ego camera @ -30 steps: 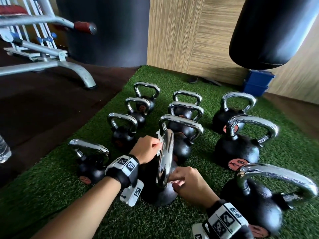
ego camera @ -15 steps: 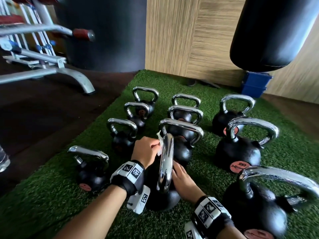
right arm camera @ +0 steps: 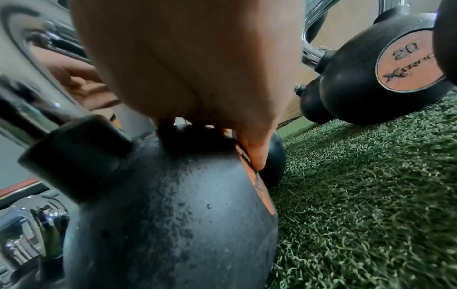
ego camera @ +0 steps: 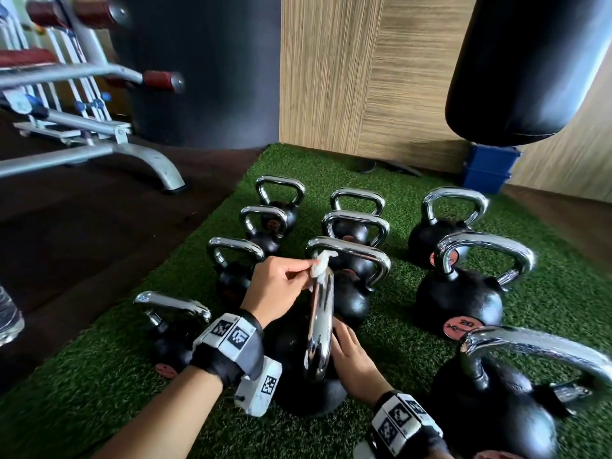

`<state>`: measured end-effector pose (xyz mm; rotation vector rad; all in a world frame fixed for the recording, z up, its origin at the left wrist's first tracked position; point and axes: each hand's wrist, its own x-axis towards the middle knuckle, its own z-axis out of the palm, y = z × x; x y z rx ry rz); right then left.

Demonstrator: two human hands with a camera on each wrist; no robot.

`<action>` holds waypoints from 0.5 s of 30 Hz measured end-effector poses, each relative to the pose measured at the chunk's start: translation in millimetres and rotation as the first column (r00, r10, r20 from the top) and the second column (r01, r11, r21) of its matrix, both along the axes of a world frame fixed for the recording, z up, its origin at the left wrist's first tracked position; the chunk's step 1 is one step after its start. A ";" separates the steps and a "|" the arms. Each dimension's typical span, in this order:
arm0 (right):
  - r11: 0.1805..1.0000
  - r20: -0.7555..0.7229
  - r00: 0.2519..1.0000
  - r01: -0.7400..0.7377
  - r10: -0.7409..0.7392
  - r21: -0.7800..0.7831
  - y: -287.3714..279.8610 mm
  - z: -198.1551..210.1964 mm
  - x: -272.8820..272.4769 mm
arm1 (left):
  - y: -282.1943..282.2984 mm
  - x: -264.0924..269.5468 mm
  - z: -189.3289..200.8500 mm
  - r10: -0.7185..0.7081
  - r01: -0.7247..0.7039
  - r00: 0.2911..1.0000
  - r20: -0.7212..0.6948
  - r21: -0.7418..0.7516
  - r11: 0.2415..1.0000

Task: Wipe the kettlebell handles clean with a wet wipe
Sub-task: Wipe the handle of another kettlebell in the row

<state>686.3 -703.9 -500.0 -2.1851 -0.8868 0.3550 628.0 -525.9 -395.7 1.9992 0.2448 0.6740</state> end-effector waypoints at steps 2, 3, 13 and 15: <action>1.000 0.007 1.000 0.008 -0.008 0.013 0.4 -0.5 -1.0 | 0.0 -12.4 7.5 -0.023 0.025 1.000 -0.014 0.151 0.988; 1.000 0.001 1.000 0.010 -0.010 0.019 0.5 0.1 -1.4 | 0.3 -18.3 11.8 -0.051 0.054 0.999 -0.021 0.181 0.982; 0.998 -0.052 0.998 0.022 -0.019 0.062 -0.4 5.4 -4.2 | -11.9 -51.6 7.4 -0.217 0.138 0.973 -0.080 -0.552 0.822; 0.997 -0.038 0.999 0.027 -0.024 0.069 0.1 5.2 -4.9 | -6.4 -63.8 2.8 -0.307 0.204 0.946 -0.108 -0.537 0.818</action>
